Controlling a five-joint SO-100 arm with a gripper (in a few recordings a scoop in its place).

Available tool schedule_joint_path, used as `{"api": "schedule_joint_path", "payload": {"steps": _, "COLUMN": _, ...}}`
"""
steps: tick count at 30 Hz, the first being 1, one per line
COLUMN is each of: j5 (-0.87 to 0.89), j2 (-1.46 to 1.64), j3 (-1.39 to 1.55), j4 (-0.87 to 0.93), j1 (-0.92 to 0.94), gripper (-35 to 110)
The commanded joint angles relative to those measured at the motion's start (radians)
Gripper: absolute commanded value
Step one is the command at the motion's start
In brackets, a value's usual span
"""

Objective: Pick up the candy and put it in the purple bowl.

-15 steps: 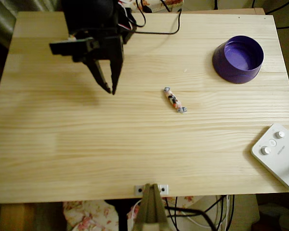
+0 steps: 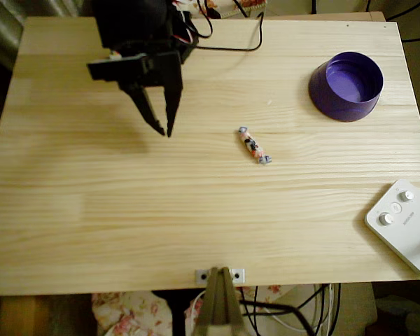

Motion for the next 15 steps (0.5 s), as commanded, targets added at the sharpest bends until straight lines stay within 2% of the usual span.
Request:
{"api": "schedule_joint_path", "payload": {"steps": 1, "j5": 0.008, "j2": 0.014, "j3": -0.008, "j4": 0.011, "j1": -0.011, "gripper": 0}}
{"api": "schedule_joint_path", "payload": {"steps": 15, "j5": -0.074, "j2": 0.014, "j3": -0.071, "j4": 0.025, "j1": -0.083, "gripper": -1}}
